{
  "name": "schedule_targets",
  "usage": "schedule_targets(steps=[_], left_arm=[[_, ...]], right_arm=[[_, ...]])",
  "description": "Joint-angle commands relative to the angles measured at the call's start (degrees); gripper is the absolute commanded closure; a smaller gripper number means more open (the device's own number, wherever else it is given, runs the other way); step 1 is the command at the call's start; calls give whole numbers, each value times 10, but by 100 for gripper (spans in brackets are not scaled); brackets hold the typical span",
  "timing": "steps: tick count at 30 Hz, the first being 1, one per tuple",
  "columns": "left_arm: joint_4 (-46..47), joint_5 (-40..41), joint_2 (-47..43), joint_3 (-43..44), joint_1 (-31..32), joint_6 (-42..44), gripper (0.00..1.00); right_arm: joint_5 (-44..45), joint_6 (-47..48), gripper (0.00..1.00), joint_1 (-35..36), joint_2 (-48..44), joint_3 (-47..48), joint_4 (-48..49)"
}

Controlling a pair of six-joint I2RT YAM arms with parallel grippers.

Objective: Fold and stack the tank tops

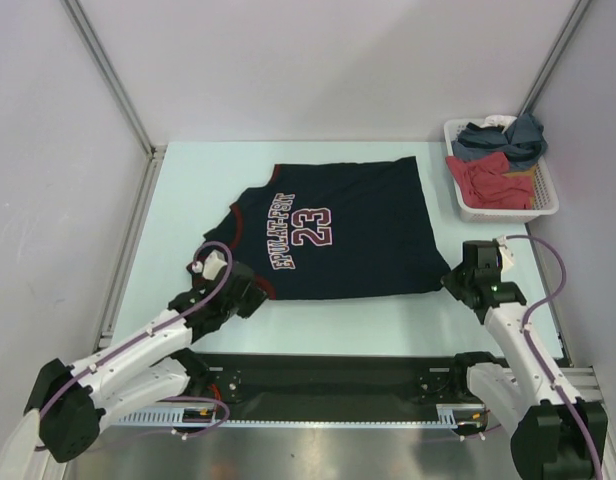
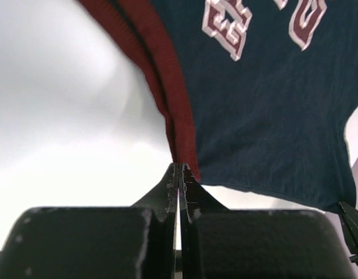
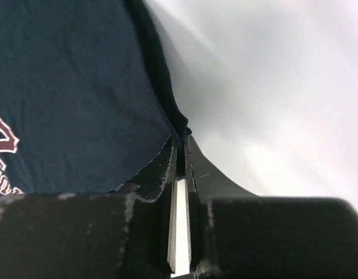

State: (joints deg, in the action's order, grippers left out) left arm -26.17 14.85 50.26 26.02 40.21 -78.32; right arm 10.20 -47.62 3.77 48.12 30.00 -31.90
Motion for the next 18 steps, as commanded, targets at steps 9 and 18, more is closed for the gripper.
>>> schedule_targets(steps=[9,18], left_arm=[[41,5,121,109,-77,85,100],[59,4,268,213,-133,140,100]], right_arm=[[11,43,100,1,158,144,66],[32,24,100,2,321,254,98]])
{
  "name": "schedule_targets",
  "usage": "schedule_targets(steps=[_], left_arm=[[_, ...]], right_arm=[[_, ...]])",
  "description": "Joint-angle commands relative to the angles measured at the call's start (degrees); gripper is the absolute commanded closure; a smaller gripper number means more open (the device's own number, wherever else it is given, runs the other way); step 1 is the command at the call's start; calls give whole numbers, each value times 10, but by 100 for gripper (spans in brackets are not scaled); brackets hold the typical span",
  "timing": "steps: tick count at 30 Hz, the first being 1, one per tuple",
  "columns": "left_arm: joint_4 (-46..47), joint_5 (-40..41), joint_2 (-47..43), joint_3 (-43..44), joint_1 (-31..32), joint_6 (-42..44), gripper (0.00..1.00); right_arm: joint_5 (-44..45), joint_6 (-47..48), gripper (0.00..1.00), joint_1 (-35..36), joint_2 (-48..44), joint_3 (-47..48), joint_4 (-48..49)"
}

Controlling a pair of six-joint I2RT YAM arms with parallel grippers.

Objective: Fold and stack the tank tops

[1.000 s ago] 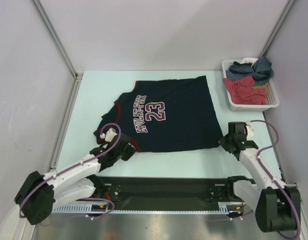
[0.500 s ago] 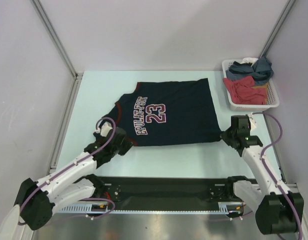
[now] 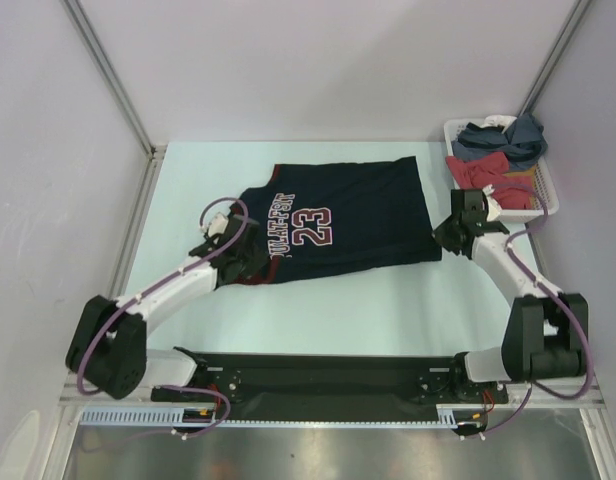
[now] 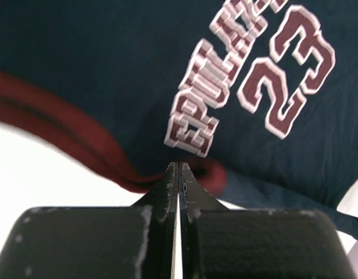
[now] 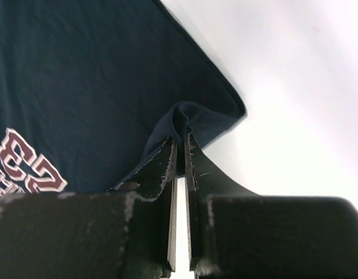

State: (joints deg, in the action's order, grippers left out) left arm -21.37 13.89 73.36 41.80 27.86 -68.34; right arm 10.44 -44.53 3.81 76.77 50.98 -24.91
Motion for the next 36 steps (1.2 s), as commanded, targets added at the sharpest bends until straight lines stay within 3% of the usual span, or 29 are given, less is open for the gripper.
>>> schedule_targets(steps=[1,9,12,13,14,18,24,36], left_arm=[[7,16,49,77,-10,43,100],[14,-17,148,145,-41,84,100],[27,-40,155,145,-41,108,77],[38,-45,154,136,-42,112,47],[42,-49,152,130,-42,114,38],[63,-81,172,137,-40,172,37],[1,-83,246,224,-34,269,49],[-11,-52,318,243,-32,283,59]], right_arm=[[29,-13,100,2,50,64,29],[41,-24,100,8,175,164,6],[45,-23,100,9,177,166,6],[44,-23,100,10,175,163,7],[45,-24,100,10,173,156,11],[45,-25,100,15,158,133,25],[48,-20,100,16,151,119,30],[46,-20,100,17,152,113,36]])
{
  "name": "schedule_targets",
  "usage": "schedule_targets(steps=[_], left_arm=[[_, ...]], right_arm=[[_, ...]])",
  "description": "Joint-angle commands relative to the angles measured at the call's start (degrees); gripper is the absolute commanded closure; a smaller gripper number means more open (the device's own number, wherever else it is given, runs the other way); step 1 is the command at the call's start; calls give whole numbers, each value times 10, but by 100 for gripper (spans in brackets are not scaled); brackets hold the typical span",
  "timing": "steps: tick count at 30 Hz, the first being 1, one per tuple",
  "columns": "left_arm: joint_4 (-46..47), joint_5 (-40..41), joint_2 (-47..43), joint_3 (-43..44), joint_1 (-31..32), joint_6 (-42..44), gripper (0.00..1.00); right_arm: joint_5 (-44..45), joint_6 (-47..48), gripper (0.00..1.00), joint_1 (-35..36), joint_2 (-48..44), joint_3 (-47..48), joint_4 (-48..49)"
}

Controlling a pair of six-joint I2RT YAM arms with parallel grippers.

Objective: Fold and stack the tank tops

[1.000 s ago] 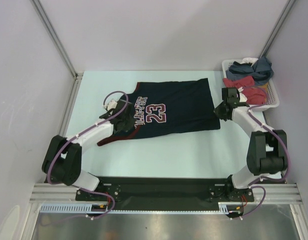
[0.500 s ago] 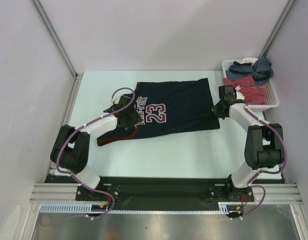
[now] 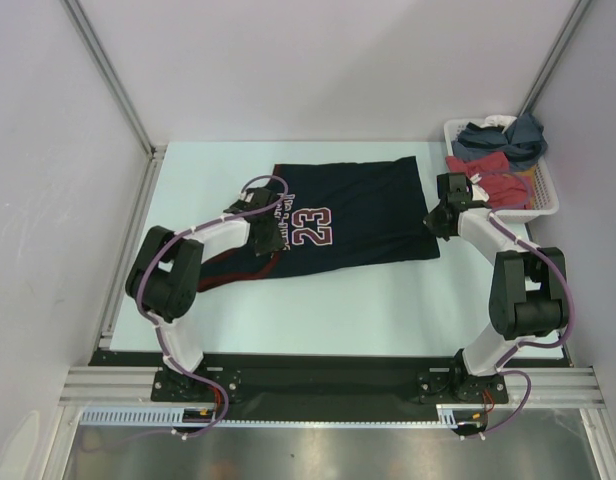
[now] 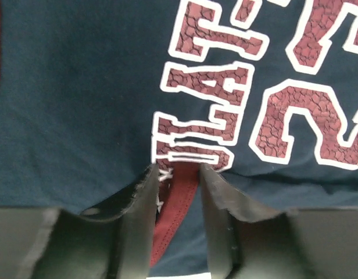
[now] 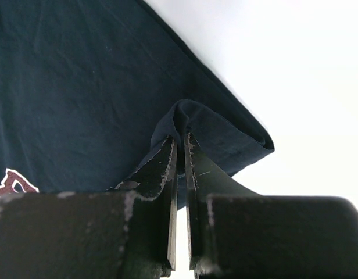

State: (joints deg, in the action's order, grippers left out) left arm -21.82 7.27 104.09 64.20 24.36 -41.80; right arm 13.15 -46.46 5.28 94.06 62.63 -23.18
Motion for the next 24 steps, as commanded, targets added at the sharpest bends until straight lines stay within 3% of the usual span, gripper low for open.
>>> schedule_targets(steps=[1,6,7,14,18,24], left_arm=[[-7,20,11,16,6,16,62],[1,39,-15,-4,10,11,98],[-3,42,-23,-3,10,11,99],[-29,53,-64,0,12,15,98],[-23,47,-84,-11,13,15,84],[-21,35,-77,-15,15,19,84]], right_arm=[[19,-1,100,3,-20,-4,19],[25,-3,100,3,-20,-4,20],[25,-4,100,3,-19,-4,21],[35,-2,100,6,-21,-1,14],[35,-2,100,7,-22,-3,15],[33,-2,100,8,-20,-3,15]])
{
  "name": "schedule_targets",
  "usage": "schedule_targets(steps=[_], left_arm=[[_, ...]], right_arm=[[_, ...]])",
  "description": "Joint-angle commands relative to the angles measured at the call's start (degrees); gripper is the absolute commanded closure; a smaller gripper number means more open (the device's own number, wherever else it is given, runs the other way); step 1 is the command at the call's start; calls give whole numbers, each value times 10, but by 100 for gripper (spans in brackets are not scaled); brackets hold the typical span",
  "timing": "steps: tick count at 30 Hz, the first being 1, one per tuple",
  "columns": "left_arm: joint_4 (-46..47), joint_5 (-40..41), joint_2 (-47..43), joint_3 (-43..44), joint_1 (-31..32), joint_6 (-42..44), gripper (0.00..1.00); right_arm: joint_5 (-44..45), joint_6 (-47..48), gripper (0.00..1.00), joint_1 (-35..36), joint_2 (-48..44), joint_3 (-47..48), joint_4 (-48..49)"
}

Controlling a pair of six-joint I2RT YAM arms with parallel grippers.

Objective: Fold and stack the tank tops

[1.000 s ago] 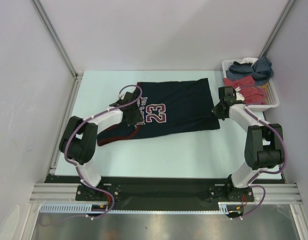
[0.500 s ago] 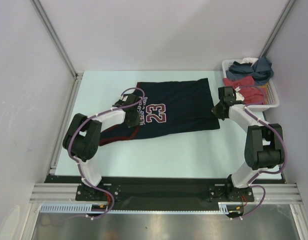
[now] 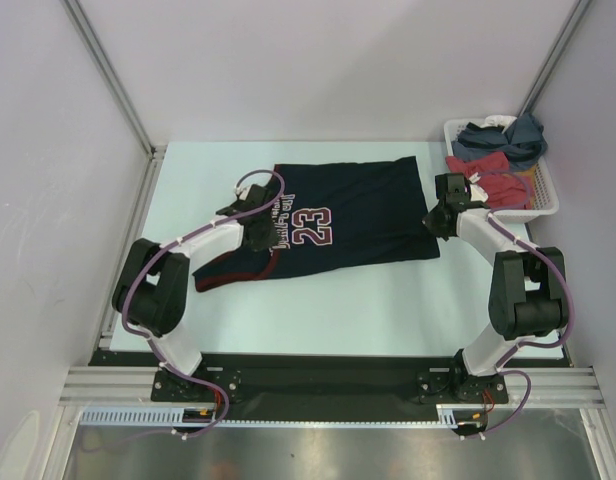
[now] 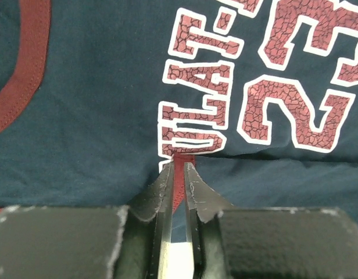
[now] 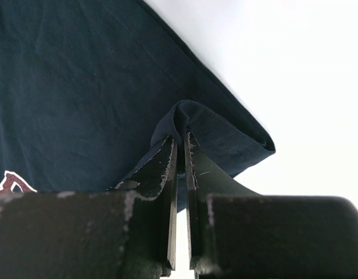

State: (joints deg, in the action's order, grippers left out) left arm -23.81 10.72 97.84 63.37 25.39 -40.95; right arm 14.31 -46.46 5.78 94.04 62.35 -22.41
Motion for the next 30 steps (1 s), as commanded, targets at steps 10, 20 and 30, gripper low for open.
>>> schedule_targets(steps=[10,20,30], left_arm=[[13,-13,10,-18,8,15,74],[28,-15,9,-26,15,15,82],[9,-4,-9,-7,16,32,100]], right_arm=[[18,-1,100,2,-21,-4,11],[15,1,100,2,-21,-8,16],[15,3,100,1,-24,-10,16]])
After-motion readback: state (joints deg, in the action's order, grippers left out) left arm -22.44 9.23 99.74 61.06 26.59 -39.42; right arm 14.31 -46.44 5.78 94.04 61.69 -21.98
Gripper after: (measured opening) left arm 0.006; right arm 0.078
